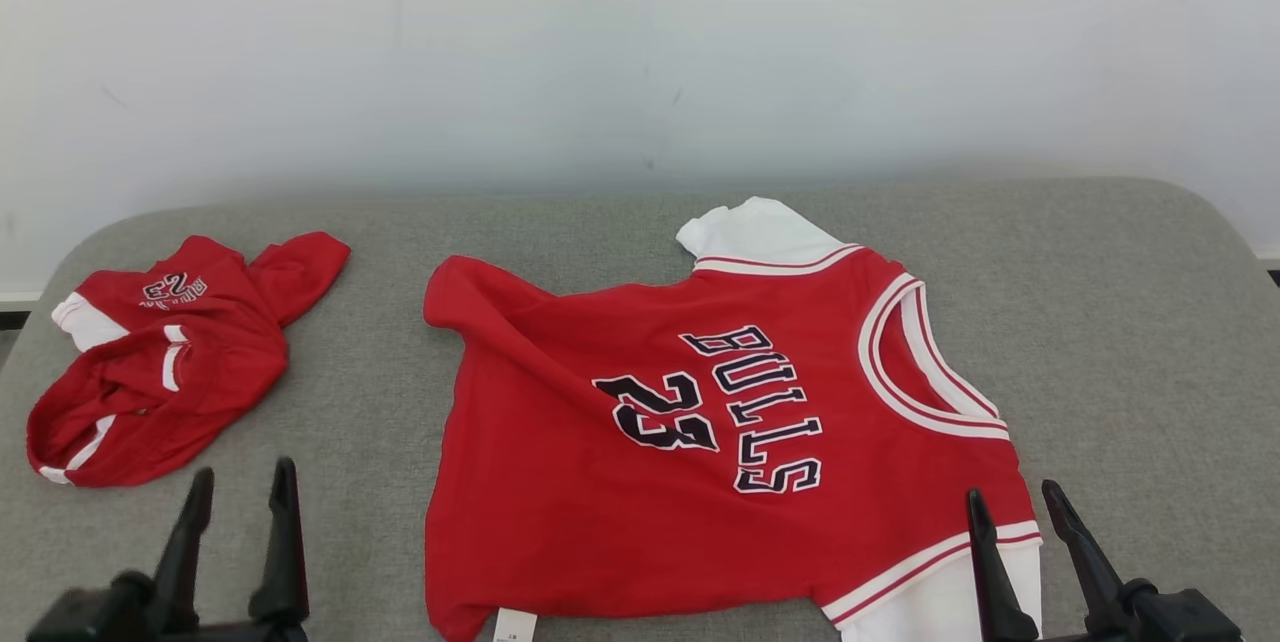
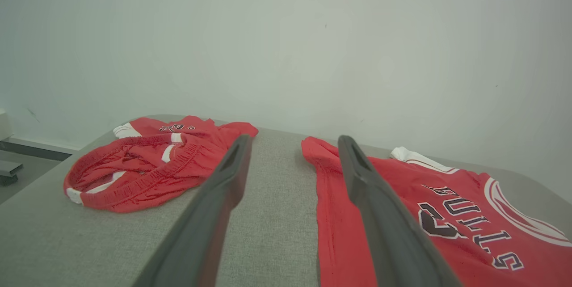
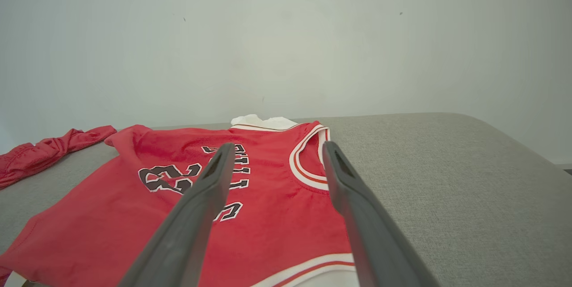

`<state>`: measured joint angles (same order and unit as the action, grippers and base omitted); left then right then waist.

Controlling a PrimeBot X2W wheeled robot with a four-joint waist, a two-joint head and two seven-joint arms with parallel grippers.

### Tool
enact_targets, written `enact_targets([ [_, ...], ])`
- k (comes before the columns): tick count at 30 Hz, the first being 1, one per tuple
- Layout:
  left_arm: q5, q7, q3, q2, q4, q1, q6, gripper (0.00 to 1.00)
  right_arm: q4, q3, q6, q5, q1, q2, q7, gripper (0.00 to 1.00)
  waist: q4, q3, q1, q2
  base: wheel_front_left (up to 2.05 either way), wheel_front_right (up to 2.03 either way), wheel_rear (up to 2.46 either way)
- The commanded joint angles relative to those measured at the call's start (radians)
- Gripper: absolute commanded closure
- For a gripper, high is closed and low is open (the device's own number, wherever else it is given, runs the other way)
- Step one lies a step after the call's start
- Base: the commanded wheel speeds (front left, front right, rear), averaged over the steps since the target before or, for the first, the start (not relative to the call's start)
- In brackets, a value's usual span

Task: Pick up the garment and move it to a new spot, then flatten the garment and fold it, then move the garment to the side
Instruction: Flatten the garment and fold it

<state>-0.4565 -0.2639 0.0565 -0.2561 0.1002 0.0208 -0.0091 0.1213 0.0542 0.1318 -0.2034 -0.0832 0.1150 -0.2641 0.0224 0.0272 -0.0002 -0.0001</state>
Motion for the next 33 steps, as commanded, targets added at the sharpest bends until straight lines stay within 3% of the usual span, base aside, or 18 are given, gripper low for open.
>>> enact_targets([
  [1, 0.023, 0.0, -0.008, 0.015, -0.008, -0.03, -0.002, 0.0, 0.005, -0.005, -0.002, 0.001, -0.013, 0.006, 0.0, 0.0, 0.007, 0.008, 0.0002, 0.0001, 0.0, 0.0, 0.0],
  [9, 0.081, 0.0, -0.08, 0.116, -0.029, -0.131, -0.018, 0.0, 0.011, -0.018, -0.002, 0.003, -0.037, -0.003, 0.0, 0.0, 0.006, 0.008, 0.0002, 0.0001, 0.0, 0.0, 0.0],
  [25, 0.181, -0.001, -0.129, 0.185, 0.003, -0.169, -0.086, 0.0, 0.015, -0.016, -0.002, 0.021, -0.043, -0.016, 0.0, 0.0, 0.004, 0.001, 0.0002, 0.0001, 0.0, 0.0, 0.0],
  [33, 0.217, -0.001, -0.019, 0.189, 0.184, -0.124, -0.114, 0.0, 0.135, -0.054, -0.002, 0.038, -0.016, 0.011, 0.0, 0.0, -0.013, -0.026, 0.0002, 0.0001, 0.0, 0.0, 0.0],
])
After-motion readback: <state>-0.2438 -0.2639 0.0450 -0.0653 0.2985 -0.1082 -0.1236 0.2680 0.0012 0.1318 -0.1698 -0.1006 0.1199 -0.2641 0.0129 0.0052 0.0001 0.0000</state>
